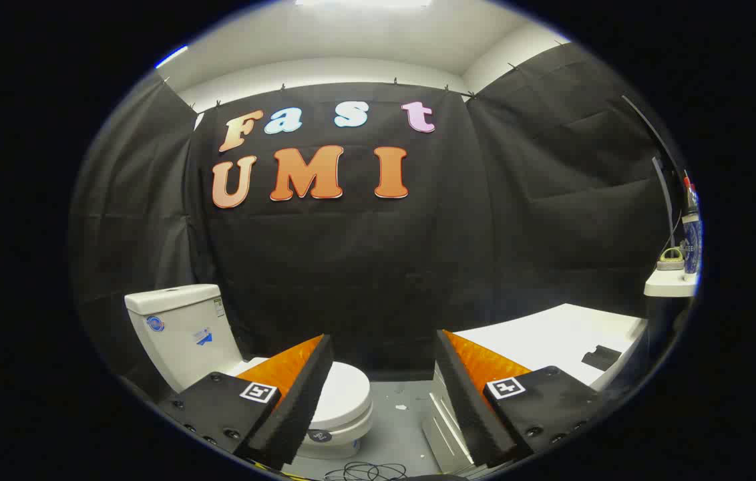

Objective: Open the toilet lid.

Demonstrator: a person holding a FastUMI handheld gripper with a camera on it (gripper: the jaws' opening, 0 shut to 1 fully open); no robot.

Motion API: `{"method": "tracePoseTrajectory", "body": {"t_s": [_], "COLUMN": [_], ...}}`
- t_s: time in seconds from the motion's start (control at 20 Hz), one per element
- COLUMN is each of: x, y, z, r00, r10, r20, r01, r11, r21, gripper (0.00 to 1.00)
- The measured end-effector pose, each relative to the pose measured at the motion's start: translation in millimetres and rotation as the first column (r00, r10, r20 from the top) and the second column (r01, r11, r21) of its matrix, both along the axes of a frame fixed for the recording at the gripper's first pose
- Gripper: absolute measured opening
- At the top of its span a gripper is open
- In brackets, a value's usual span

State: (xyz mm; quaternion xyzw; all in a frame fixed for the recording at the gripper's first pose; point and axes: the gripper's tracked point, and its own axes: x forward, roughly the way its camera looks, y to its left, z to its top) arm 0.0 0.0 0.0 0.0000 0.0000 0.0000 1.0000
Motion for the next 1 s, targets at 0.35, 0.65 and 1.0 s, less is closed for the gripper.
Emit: {"method": "tracePoseTrajectory", "body": {"t_s": [0.35, 0.65, 1.0], "x": [-1.9, -3.7, -3.3], "y": [1.6, 2.8, 0.5], "z": [-0.1, -0.5, -1.2], "r00": [1.000, 1.000, 1.000], "r10": [0.006, 0.008, 0.001], "r20": [-0.003, -0.005, -0.011], "r01": [-0.006, -0.008, -0.001], "r11": [1.000, 1.000, 1.000], "r21": [-0.003, 0.000, 0.003], "gripper": [0.98, 0.98, 0.98]}}
